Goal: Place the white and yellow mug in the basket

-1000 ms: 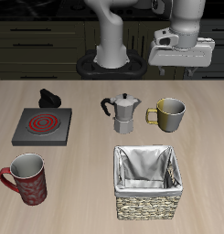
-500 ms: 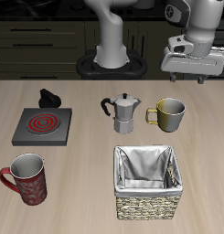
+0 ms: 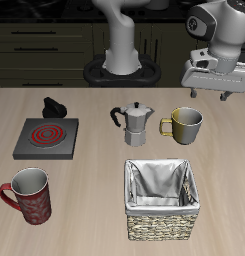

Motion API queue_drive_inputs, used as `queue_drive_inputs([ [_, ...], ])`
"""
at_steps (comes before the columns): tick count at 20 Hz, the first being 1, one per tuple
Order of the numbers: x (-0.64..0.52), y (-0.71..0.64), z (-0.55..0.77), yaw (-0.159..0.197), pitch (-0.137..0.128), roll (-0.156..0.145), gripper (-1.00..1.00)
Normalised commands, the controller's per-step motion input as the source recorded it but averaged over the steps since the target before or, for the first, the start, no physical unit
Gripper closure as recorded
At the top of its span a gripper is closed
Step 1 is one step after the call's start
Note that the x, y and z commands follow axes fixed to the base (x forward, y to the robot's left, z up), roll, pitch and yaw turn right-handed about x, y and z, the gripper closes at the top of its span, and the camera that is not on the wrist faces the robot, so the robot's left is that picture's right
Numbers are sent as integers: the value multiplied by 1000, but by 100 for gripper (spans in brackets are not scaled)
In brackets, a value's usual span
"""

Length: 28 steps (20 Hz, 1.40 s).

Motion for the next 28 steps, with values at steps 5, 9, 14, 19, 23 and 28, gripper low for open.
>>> queue_drive_inputs([
  [5,112,-69,-204,-20,18,-32,-100],
  [9,29,9,-222,-20,25,4,-100],
  [14,43,150,-296,-21,54,27,-100],
  [19,54,14,-274,-12,48,19,-100],
  [23,40,-105,-203,-35,27,-6,-100],
  [28,13,-37,-285,-25,36,28,-100],
])
